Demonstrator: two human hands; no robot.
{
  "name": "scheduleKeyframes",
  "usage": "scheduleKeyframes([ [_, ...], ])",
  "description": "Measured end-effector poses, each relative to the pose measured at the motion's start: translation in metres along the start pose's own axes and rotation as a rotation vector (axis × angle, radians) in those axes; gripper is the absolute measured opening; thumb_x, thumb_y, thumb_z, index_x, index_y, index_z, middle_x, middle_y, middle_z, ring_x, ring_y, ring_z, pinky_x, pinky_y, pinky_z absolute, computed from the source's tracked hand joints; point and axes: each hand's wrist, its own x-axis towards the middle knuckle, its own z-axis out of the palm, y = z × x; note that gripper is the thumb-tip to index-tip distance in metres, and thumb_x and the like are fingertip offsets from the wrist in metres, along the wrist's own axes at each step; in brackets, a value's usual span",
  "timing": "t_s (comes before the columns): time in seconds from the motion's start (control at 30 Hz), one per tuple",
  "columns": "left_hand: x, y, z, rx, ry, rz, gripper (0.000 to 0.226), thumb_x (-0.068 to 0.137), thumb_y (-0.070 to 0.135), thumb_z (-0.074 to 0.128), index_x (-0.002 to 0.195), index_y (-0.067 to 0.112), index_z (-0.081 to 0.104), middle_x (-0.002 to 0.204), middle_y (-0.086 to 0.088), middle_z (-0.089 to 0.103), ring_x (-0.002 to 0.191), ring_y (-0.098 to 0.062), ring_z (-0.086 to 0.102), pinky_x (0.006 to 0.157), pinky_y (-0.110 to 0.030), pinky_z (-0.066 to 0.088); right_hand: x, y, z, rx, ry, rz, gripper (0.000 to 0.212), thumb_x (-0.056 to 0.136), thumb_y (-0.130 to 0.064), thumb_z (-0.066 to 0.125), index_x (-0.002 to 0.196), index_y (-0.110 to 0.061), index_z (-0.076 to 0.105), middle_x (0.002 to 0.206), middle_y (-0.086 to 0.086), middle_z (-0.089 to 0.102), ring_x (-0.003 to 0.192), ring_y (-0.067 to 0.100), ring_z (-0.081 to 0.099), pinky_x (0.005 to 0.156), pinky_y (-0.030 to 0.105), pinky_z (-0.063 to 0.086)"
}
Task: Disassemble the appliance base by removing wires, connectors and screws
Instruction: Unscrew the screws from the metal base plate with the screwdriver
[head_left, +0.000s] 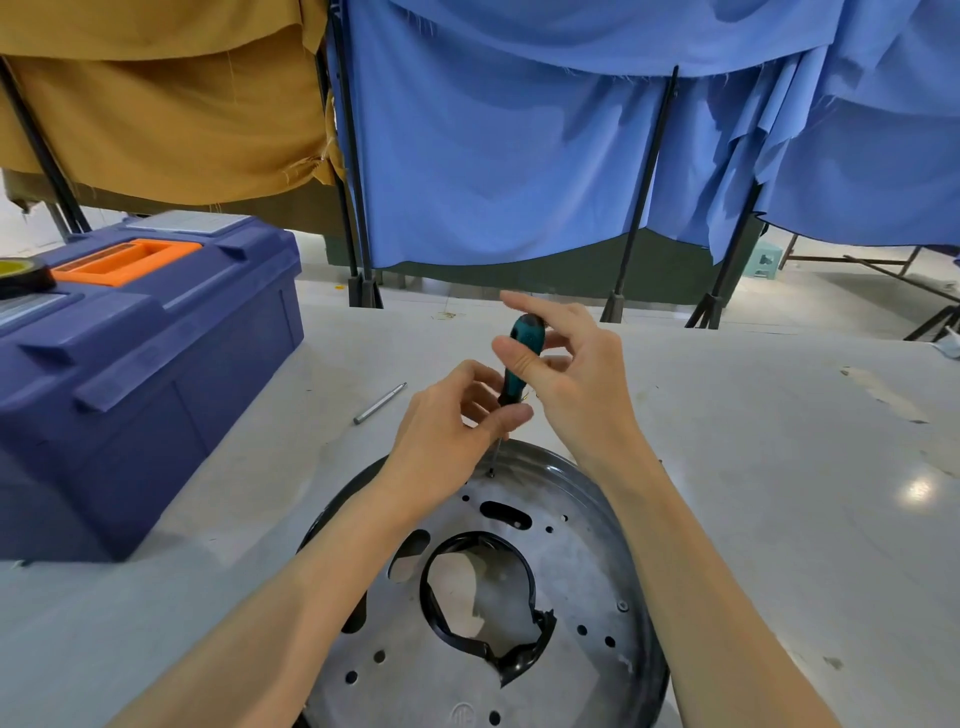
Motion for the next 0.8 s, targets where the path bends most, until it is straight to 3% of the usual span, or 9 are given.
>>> scheduleKeyframes([
  [0.1, -0.0006, 0.001, 0.001, -0.015, -0.057, 0.029, 0.012, 0.1, 0.022, 0.047, 0.103, 0.022, 0.059, 0.085, 0.005, 0.071, 0.082, -0.006, 0.068, 0.08, -0.034, 0.058, 0.0008, -0.0011, -0.0028, 0.104, 0.01, 0.023, 0.039, 0.09, -0.006, 0.063, 0.126, -0.021, 0.058, 0.103, 0.0, 0.067, 0.092, 0.011, 0.066, 0.08, 0.02, 0.055],
  [0.17, -0.0001, 0.0005, 0.0017, -0.013, -0.047, 0.02, 0.01, 0.099, 0.021, 0.05, 0.102, 0.018, 0.059, 0.085, 0.005, 0.07, 0.08, -0.007, 0.068, 0.081, -0.036, 0.058, 0.0005, -0.0016, -0.0025, 0.164, -0.028, 0.031, 0.03, 0.093, 0.0, 0.056, 0.12, -0.013, 0.058, 0.104, 0.005, 0.069, 0.091, 0.015, 0.069, 0.081, 0.025, 0.057],
  [0.27, 0.0002, 0.0014, 0.0019, -0.023, 0.002, -0.019, 0.021, 0.089, 0.032, 0.065, 0.101, 0.018, 0.056, 0.085, 0.004, 0.069, 0.071, -0.01, 0.07, 0.075, -0.037, 0.059, -0.0008, -0.0023, 0.0003, 0.071, -0.06, -0.003, 0.024, 0.092, -0.014, 0.063, 0.114, -0.022, 0.064, 0.11, -0.003, 0.063, 0.097, 0.006, 0.062, 0.079, 0.014, 0.053],
  [0.33, -0.0006, 0.0027, 0.0014, -0.018, 0.002, -0.02, 0.027, 0.087, 0.035, 0.066, 0.104, 0.019, 0.054, 0.086, 0.004, 0.068, 0.07, -0.01, 0.07, 0.074, -0.036, 0.059, -0.0004, -0.0022, 0.0008, 0.001, -0.043, -0.011, 0.032, 0.087, -0.023, 0.069, 0.118, -0.028, 0.064, 0.111, -0.005, 0.058, 0.092, 0.002, 0.057, 0.075, 0.009, 0.05],
  [0.47, -0.0009, 0.0026, 0.0011, -0.046, -0.05, 0.006, 0.012, 0.099, 0.024, 0.048, 0.103, 0.018, 0.057, 0.084, 0.0, 0.07, 0.075, -0.014, 0.07, 0.078, -0.044, 0.058, 0.0006, -0.002, -0.0022, 0.072, -0.012, 0.013, 0.036, 0.091, -0.005, 0.062, 0.124, -0.02, 0.059, 0.104, 0.0, 0.067, 0.092, 0.009, 0.064, 0.079, 0.016, 0.054],
  [0.57, -0.0004, 0.0018, 0.0004, -0.028, -0.005, -0.005, 0.009, 0.093, 0.028, 0.059, 0.098, 0.02, 0.056, 0.086, 0.002, 0.067, 0.07, -0.013, 0.07, 0.075, -0.043, 0.059, -0.0011, -0.0025, -0.0009, 0.099, -0.067, 0.003, 0.027, 0.095, -0.004, 0.055, 0.119, -0.017, 0.059, 0.111, 0.005, 0.066, 0.1, 0.016, 0.064, 0.083, 0.021, 0.055],
  [0.67, -0.0012, 0.0034, -0.0001, -0.005, 0.008, -0.032, 0.033, 0.082, 0.039, 0.068, 0.105, 0.019, 0.054, 0.089, 0.005, 0.065, 0.067, -0.011, 0.07, 0.071, -0.038, 0.059, -0.0018, -0.0025, 0.0007, -0.016, -0.07, -0.026, 0.03, 0.088, -0.02, 0.068, 0.117, -0.028, 0.063, 0.11, -0.003, 0.059, 0.092, 0.005, 0.058, 0.076, 0.013, 0.051],
  [0.8, -0.0019, 0.0016, 0.0005, 0.021, -0.063, 0.005, 0.013, 0.096, 0.027, 0.055, 0.107, 0.019, 0.057, 0.086, 0.0, 0.069, 0.073, -0.014, 0.07, 0.077, -0.045, 0.058, 0.0005, -0.001, -0.0025, 0.028, -0.012, 0.003, 0.04, 0.088, -0.004, 0.066, 0.123, -0.023, 0.061, 0.1, -0.004, 0.065, 0.088, 0.003, 0.062, 0.076, 0.016, 0.054],
])
